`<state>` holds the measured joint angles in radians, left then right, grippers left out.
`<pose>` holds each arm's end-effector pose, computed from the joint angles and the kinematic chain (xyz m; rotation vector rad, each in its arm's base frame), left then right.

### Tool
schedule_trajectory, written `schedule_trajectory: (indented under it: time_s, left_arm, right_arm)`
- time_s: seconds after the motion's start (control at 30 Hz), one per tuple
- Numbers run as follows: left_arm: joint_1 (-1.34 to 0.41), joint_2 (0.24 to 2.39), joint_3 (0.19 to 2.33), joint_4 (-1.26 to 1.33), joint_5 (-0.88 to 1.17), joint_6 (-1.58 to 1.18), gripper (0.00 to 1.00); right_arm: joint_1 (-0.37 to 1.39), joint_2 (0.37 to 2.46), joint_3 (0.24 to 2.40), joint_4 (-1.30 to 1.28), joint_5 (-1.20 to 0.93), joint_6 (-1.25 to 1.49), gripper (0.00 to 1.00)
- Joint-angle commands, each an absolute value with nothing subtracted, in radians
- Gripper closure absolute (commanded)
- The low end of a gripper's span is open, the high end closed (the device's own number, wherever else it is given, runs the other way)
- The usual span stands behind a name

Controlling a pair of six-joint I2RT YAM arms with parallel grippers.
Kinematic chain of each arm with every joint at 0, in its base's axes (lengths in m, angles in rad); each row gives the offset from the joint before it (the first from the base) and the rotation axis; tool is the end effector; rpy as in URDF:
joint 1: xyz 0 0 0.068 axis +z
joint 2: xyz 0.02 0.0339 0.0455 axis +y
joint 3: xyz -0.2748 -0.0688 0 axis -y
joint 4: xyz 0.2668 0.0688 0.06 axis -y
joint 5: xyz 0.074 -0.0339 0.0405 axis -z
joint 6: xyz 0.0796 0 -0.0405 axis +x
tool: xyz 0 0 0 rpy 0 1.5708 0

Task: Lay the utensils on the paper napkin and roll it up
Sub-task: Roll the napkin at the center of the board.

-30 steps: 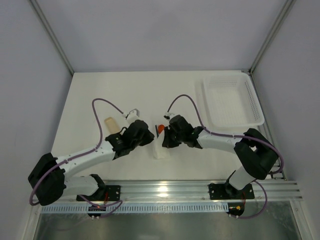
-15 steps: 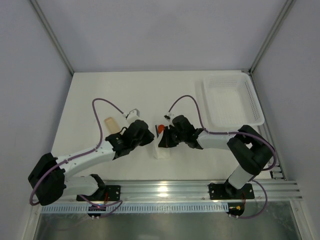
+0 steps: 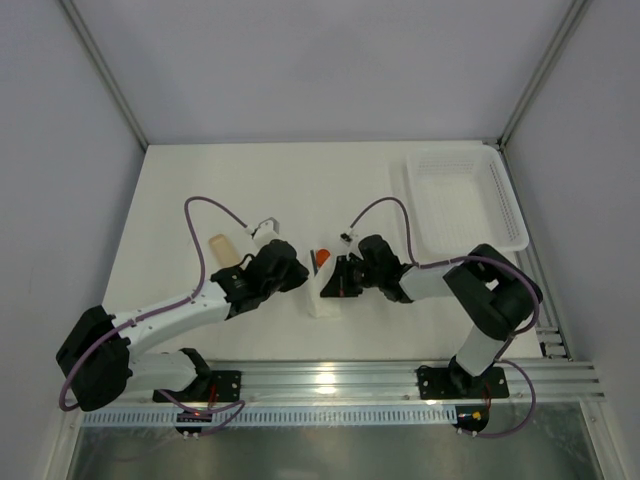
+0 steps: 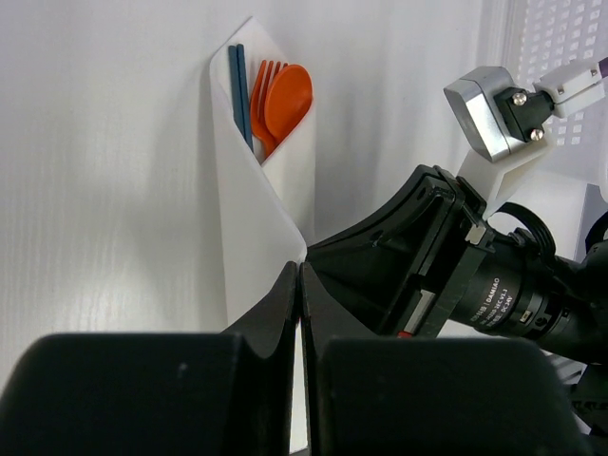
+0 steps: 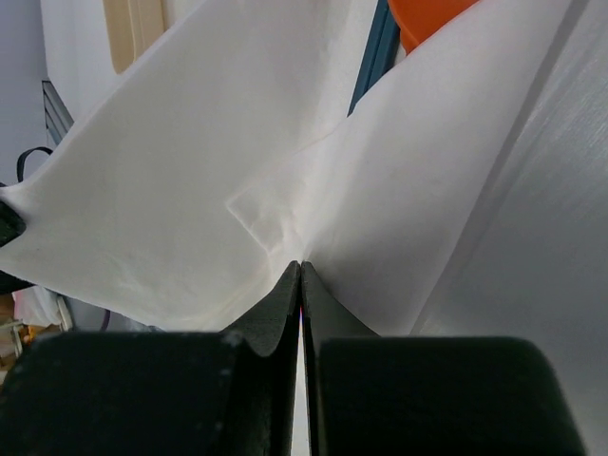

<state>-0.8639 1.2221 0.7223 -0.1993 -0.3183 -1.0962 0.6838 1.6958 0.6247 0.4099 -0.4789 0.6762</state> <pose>0.2161 -0.2146 0.2003 -0.4405 2.2811 -0.6890 0.2473 0.2489 0.0919 -0.3008 2.4412 1.2146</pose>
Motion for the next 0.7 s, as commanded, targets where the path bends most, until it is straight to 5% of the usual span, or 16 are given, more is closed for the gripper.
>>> schedule_trajectory:
  time_s: [0.0,0.67]
  left_arm:
    - [-0.867,1.218,0.749,-0.186,-0.334,-1.094,1.00]
    - [-0.867,1.247,0.795,-0.183,-0.324,-1.077,1.00]
  right_arm:
    - [0.675,1.704,0.608,0.546,-0.537,0.709,0.96]
    - [0.657,1.801,0.595,0.522,-0.477,0.715,0.96]
